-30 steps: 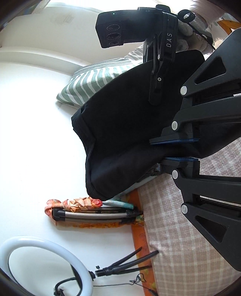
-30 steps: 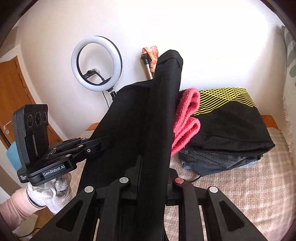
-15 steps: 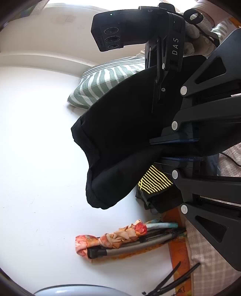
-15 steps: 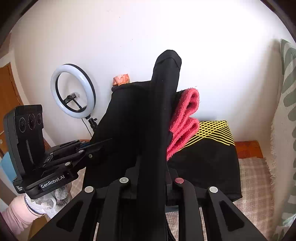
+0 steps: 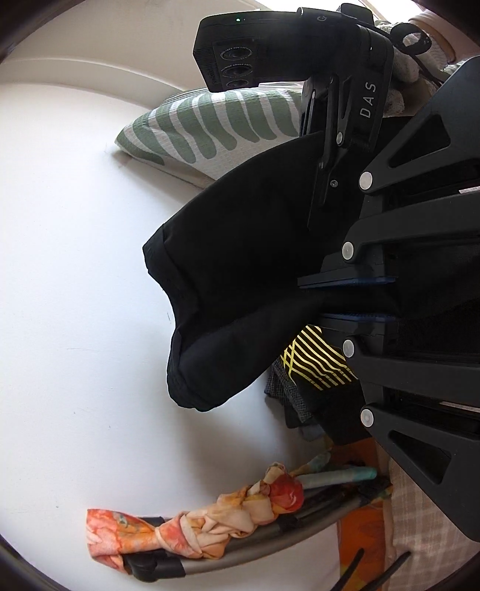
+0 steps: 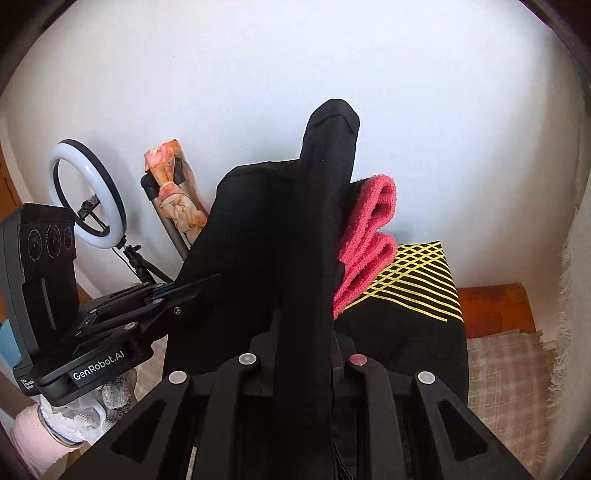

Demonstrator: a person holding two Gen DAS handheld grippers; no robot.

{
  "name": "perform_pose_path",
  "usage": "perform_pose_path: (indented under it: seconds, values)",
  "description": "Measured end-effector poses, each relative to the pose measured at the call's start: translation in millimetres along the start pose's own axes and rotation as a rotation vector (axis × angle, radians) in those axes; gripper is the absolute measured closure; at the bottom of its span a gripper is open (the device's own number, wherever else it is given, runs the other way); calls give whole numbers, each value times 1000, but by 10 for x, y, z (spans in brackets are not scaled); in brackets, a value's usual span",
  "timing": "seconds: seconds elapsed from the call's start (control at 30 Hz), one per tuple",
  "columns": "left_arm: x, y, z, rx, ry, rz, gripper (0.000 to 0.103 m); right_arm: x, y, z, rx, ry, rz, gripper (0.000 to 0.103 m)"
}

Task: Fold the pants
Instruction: 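Lower the trousers onto the clothes stack and open both tools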

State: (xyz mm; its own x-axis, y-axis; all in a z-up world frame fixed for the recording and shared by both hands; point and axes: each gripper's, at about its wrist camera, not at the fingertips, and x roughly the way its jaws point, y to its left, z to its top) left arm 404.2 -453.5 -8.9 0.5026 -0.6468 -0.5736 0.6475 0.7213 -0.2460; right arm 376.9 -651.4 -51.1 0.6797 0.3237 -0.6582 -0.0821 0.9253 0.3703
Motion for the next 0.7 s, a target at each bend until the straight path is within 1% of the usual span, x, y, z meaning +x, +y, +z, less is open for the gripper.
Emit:
perform_pose_path:
  seconds: [0.07,0.1,0.13,0.17,0.23,0.27,0.3,0.33,0.37,0.43,0.47,0.5,0.53,0.57,0.63,0.7]
  values:
    - [108,14,-34,-3,18,7,94,62,-75,-16,-1,10,-30,87]
    - [151,20,-50,-4,25,13,94,94,-108,-15,-8,17,-59,87]
    - [180,22,-61,-5,32,16,94,125,-137,-16,-19,24,-103,84]
    - [205,23,-56,-4,37,22,94,138,-149,-23,-30,29,-148,79]
    - [231,37,-59,-7,40,43,93,161,-231,-43,-37,51,-221,74]
    - [232,47,-54,-11,35,55,92,167,-246,-57,-37,54,-253,68]
    - [217,41,-47,-8,25,66,89,171,-264,-74,-40,54,-287,64]
    - [189,34,-43,0,16,69,89,159,-272,-85,-48,45,-327,54]
    - [162,30,-38,6,15,75,89,128,-280,-89,-52,30,-359,40]
    - [103,-5,-38,26,12,84,87,32,-294,-83,-46,-7,-394,28]
    - [83,-28,-39,39,14,91,85,-17,-293,-79,-38,-21,-390,28]
    - [61,-49,-46,53,14,93,79,-61,-292,-68,-28,-29,-380,28]
    - [30,-73,-60,63,14,93,69,-108,-262,-51,-22,-37,-375,28]
    - [7,-86,-71,71,14,94,64,-146,-250,-44,-21,-46,-375,28]
    - [-59,-108,-101,79,11,91,63,-228,-205,-55,-23,-60,-377,28]
    - [-147,-112,-146,81,13,79,62,-317,-129,-89,-26,-74,-374,25]
